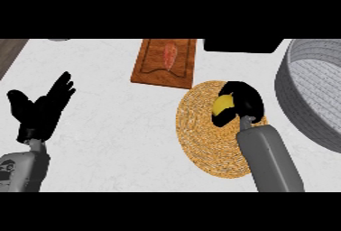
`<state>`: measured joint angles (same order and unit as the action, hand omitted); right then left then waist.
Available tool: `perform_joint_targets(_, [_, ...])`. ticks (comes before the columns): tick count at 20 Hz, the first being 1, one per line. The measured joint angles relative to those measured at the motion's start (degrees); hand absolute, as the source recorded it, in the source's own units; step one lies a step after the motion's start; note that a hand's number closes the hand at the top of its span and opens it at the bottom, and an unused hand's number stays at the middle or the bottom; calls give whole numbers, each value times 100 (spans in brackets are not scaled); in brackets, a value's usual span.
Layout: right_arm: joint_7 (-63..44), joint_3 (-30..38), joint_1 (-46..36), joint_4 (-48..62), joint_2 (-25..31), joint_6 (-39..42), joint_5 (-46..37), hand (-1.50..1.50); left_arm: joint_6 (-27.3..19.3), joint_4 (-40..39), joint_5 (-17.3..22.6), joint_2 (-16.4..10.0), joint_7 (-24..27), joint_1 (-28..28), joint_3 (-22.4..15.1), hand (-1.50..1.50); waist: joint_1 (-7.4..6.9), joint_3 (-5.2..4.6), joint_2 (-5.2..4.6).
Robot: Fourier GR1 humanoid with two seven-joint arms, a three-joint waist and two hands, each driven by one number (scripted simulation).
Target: Pick the lemon from the placemat and place it in the basket
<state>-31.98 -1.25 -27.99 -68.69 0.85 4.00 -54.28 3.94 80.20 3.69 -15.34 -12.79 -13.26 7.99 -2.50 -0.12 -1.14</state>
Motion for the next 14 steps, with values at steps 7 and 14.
perform_joint_targets(7, [-1953,480,-1354,779,-68,-1756,-98,150,58,-34,-67,158,-15,-239,-256,0,-390,15,-79])
perform_joint_targets(14, [-2421,379,-2713,1441,-68,-3428,-897,150,-1,-134,-139,239,-39,-384,-329,0,-468,1,-72])
